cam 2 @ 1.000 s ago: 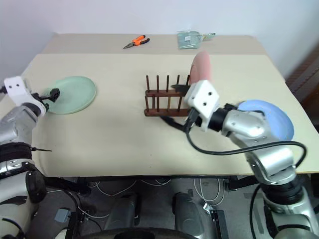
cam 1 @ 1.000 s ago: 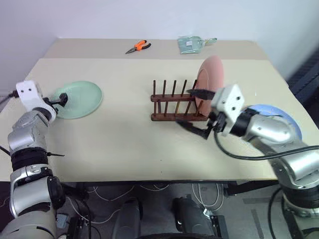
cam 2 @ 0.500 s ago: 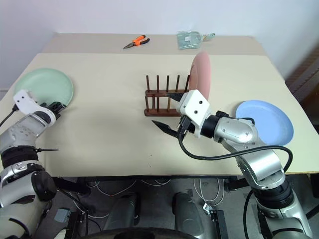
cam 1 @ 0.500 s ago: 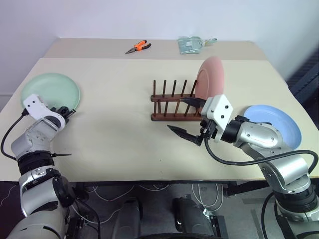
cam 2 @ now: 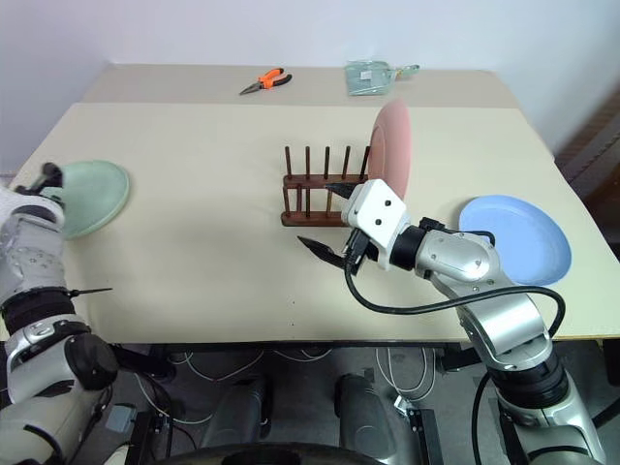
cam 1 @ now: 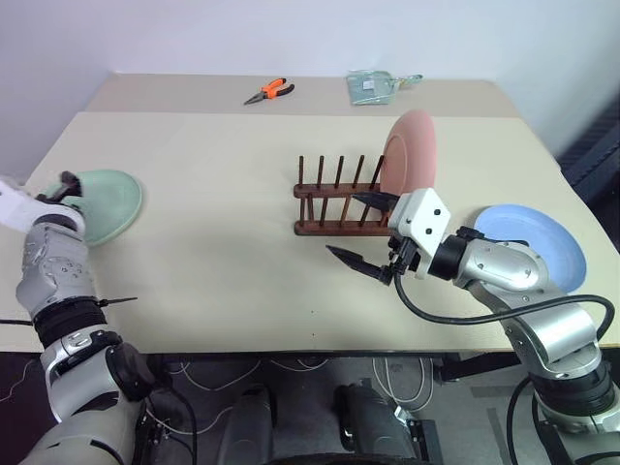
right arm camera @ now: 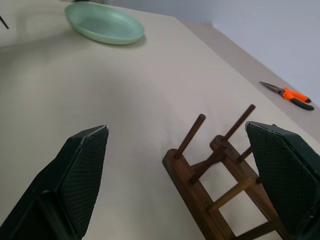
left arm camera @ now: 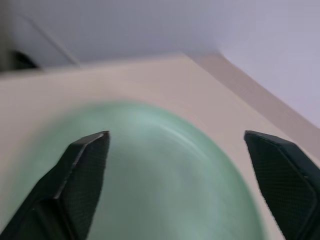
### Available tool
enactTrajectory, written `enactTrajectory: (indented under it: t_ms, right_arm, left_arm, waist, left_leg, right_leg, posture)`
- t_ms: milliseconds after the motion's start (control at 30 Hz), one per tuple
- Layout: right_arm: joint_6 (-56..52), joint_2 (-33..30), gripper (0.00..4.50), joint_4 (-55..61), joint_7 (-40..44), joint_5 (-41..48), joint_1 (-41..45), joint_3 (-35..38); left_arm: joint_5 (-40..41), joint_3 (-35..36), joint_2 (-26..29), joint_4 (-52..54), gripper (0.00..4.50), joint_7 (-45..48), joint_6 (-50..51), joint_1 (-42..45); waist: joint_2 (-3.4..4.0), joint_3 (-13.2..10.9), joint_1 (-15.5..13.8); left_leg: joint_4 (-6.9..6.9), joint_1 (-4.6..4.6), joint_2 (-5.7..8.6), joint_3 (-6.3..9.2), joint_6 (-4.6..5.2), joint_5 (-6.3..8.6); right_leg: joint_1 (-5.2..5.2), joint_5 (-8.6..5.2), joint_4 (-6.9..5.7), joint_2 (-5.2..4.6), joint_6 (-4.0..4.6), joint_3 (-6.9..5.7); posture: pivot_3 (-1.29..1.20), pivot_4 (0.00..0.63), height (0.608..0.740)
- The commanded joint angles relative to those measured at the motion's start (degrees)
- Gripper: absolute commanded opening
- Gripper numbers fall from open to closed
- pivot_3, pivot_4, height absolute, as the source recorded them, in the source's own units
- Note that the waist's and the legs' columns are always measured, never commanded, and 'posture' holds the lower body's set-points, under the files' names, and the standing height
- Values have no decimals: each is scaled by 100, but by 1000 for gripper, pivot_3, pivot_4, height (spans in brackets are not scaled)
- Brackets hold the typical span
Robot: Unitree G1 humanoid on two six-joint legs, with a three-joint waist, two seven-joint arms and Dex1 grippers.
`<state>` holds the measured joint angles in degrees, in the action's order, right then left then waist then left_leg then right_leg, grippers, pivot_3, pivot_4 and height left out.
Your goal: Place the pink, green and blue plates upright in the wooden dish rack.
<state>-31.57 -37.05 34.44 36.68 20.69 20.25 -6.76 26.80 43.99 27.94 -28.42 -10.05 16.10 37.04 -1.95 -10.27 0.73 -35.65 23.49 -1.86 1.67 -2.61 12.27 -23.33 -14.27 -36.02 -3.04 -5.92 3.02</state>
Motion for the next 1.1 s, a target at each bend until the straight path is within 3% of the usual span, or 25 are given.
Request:
enactTrajectory:
  t_ms: [33,333,367,433,633,667,867,1100]
  right_arm:
    - [183,55,4500,-4,97,-63,70,-18]
    - [345,143,4500,-218,261,-197,198,-171]
    - [357,159,4500,-226,260,-213,209,-176]
    - [373,189,4500,-234,255,-251,217,-174]
    - [419,210,4500,-194,190,-390,164,-102]
    - [431,211,4500,-185,173,-413,156,-86]
    - [274,152,4500,-237,201,-355,286,33]
    - [1677,-22,4500,-814,-46,-2363,987,-984]
  left_arm:
    - [51,424,-132,422,4467,-830,-266,-194]
    - [1168,661,-325,477,4467,-811,1059,-363]
    - [1255,671,-316,452,4233,-793,1155,-347]
    - [1403,754,-320,389,3580,-881,1235,-297]
    - [1567,768,-174,58,396,-784,1116,-78]
    - [1566,728,-133,-7,30,-721,1113,-40]
    - [1307,-309,-172,494,30,368,1098,194]
    - [1298,-2471,-948,2586,30,1374,1802,721]
  waist:
    - [0,0,1]
    - [-15,4,-5]
    - [-14,4,-4]
    - [-14,4,-3]
    - [-15,4,3]
    - [-15,4,-3]
    - [-19,2,-10]
    - [-24,-2,-19]
  left_leg:
    - [0,0,0,0,0,0]
    - [-3,0,2,1,-1,0]
    - [-2,-2,2,1,-1,0]
    - [-2,-4,2,1,-1,0]
    - [-2,-3,2,1,-2,0]
    - [-2,-3,2,1,-2,0]
    - [-2,-1,3,1,-5,-1]
    - [3,7,6,-1,-15,-6]
  right_leg:
    - [0,0,0,0,0,0]
    - [4,-2,0,0,4,-2]
    - [3,-5,0,0,9,-2]
    - [4,-7,-2,0,12,-2]
    - [4,-7,-1,0,12,-3]
    - [4,-7,-1,0,12,-3]
    - [4,-8,2,0,15,-4]
    - [6,-6,23,-2,17,-3]
  posture:
    - [0,150,732]
    - [0,150,732]
    - [0,150,732]
    - [0,150,732]
    - [0,150,732]
    - [0,150,732]
    - [0,150,732]
    - [0,150,732]
